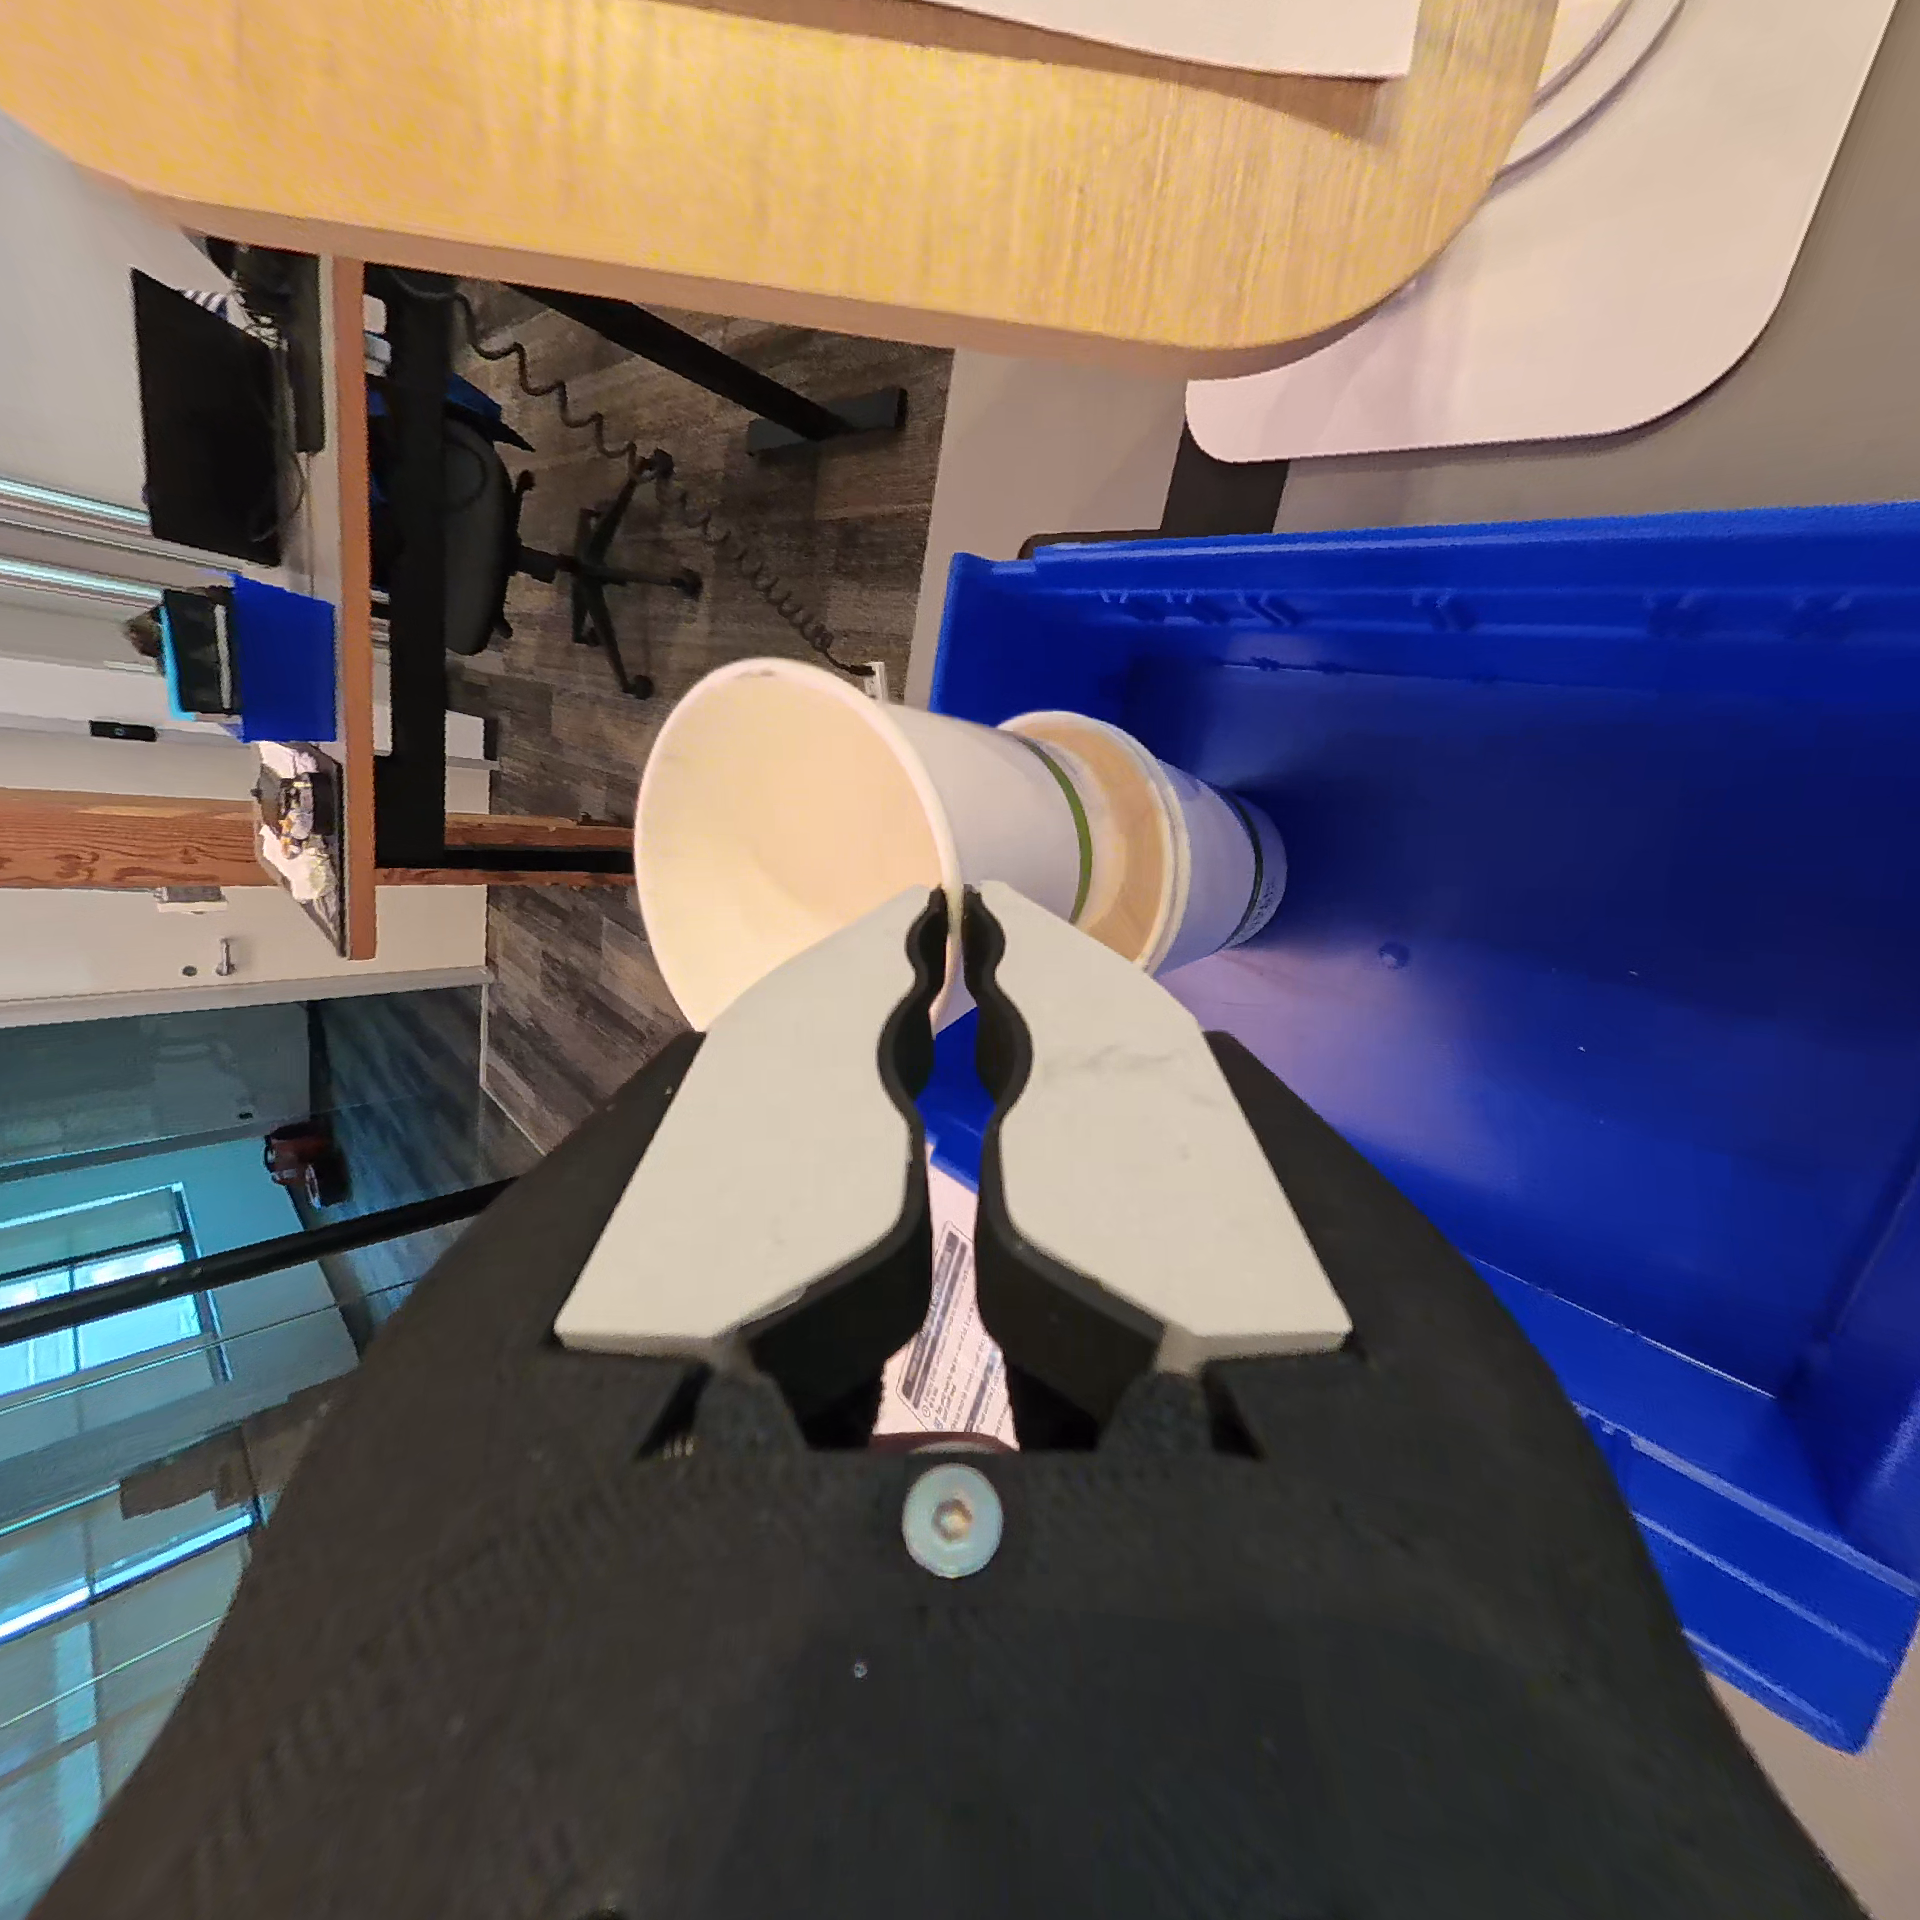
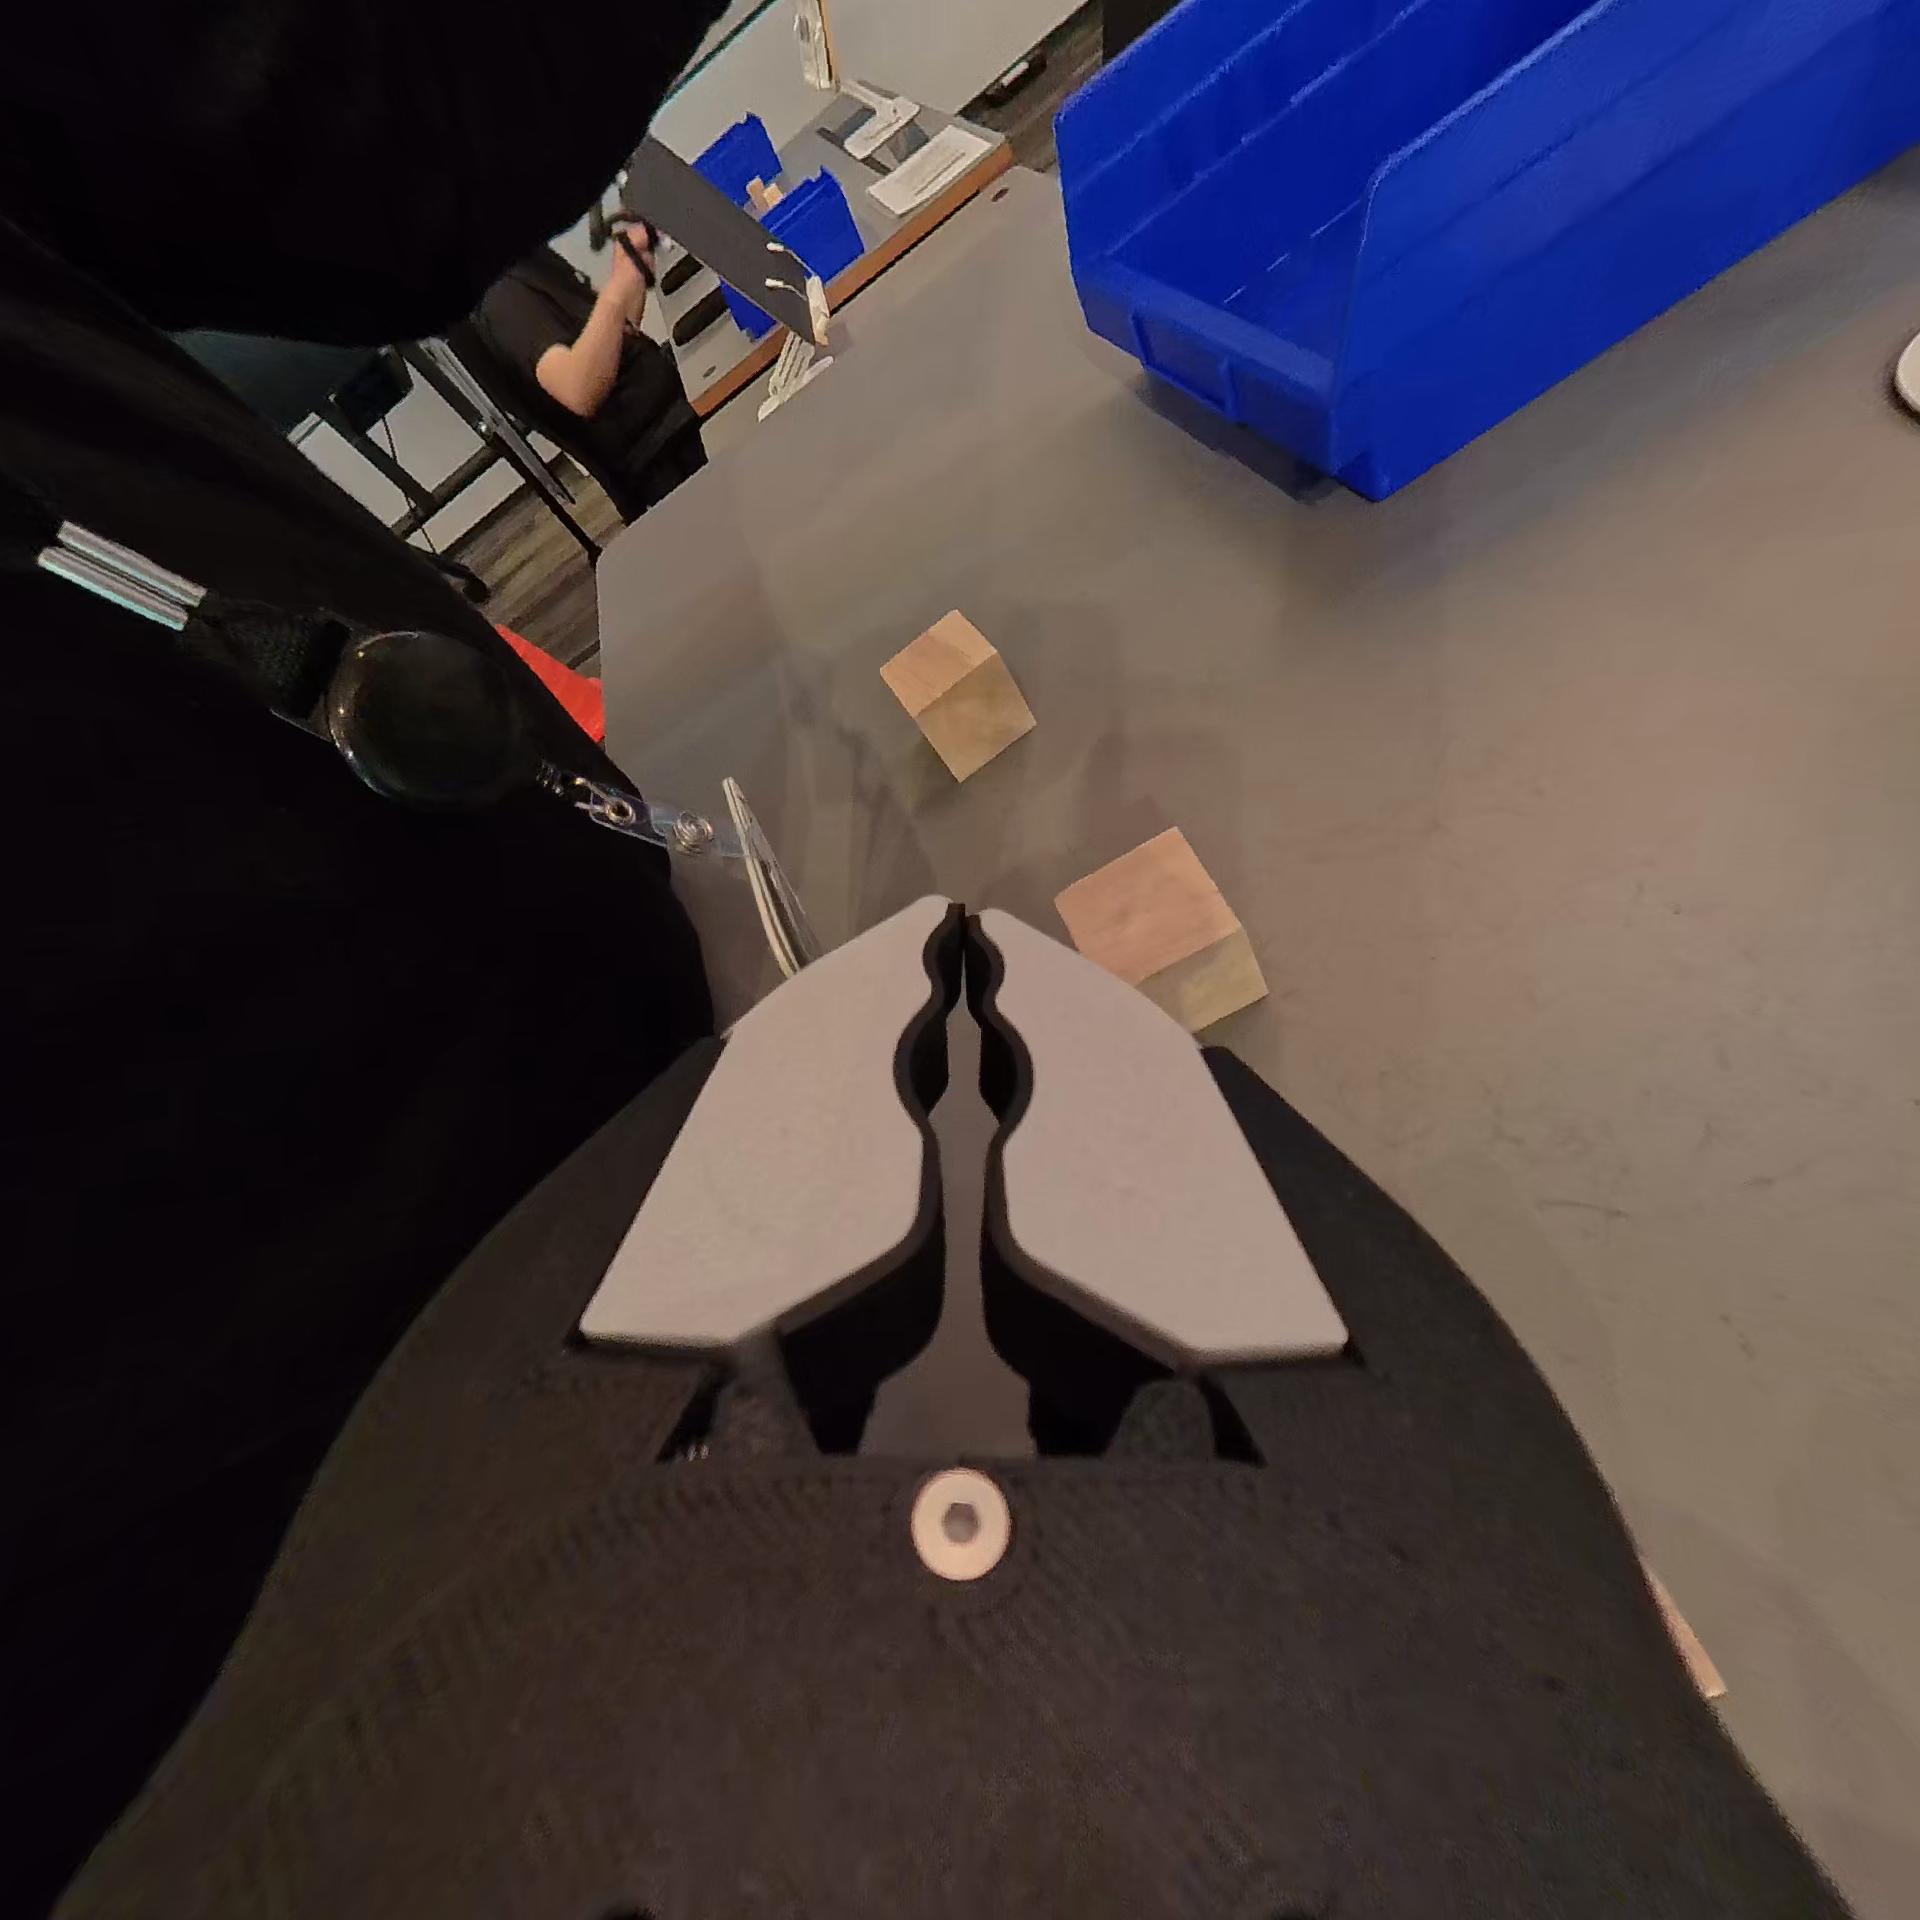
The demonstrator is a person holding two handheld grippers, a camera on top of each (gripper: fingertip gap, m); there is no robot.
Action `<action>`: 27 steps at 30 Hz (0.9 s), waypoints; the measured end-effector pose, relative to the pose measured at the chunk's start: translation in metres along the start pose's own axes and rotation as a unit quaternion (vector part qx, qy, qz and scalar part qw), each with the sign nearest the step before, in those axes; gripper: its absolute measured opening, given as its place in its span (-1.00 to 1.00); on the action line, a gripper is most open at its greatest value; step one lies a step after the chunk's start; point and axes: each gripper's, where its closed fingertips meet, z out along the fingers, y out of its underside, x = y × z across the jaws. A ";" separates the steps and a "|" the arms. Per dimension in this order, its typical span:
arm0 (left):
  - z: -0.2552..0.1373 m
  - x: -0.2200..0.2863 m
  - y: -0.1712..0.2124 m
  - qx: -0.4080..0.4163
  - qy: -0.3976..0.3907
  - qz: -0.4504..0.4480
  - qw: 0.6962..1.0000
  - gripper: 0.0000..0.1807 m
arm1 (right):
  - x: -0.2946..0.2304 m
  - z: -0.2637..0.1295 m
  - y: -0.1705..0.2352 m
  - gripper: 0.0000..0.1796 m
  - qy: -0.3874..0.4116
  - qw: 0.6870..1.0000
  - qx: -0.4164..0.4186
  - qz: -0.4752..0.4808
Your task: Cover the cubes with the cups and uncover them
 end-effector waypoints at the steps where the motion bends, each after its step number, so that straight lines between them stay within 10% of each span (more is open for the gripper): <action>1: -0.004 -0.002 -0.001 0.004 -0.005 -0.005 1.000 -0.97 | 0.000 0.000 -0.002 -1.00 0.002 1.000 0.006 -0.002; 12: -0.053 -0.008 -0.023 0.068 -0.043 -0.050 0.996 -0.97 | -0.001 0.001 -0.049 -0.84 0.001 0.996 0.090 -0.015; 27: -0.124 0.059 -0.112 0.212 0.021 -0.099 0.972 -0.97 | 0.018 0.016 -0.157 -0.03 -0.025 0.963 0.267 0.018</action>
